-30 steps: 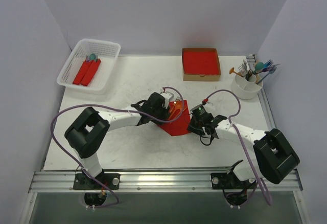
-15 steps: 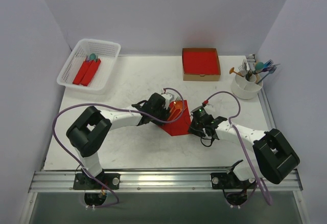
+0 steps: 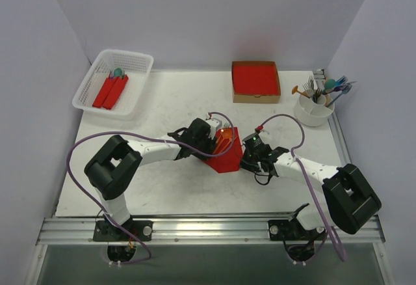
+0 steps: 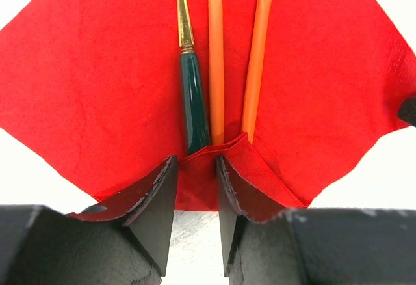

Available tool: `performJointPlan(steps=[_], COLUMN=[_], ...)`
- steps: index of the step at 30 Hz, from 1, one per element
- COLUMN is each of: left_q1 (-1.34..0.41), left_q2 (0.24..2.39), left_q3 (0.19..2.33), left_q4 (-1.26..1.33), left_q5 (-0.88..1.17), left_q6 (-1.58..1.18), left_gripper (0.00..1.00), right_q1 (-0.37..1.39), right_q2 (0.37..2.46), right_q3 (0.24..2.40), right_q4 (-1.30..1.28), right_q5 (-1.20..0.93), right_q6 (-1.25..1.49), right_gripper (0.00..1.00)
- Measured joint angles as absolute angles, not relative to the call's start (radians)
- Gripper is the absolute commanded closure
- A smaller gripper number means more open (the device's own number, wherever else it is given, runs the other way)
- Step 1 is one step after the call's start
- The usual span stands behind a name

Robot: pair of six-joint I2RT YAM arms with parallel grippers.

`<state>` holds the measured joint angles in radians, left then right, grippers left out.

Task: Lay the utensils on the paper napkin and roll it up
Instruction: Roll the napkin at the center of the board.

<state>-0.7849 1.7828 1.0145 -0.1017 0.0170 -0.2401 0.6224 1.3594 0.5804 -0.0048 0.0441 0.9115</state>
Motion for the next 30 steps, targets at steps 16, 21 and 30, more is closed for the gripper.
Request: performJointPlan(steps=[16,21,30], left_q1=[-0.785,-0.785,-0.785], left_q2=[1.783,1.783,1.782], left_q3=[1.014,1.013,0.987], left_q4=[-0.085,-0.073,-0.049], left_q5=[0.032,0.032,0.033], left_q6=[-0.232,-0.232,-0.232], left_gripper=[0.61,0.59,0.53], right_q1=[0.622,0.622,0.620], right_q2=[1.347,1.347,1.351], right_q3=[0.722,0.727,0.726], right_q4=[0.054,0.068,0.068], right_q5=[-0.021,-0.035,-0.035], right_q6=[0.838,0.825,0.809], right_gripper=[1.00,1.00,1.00])
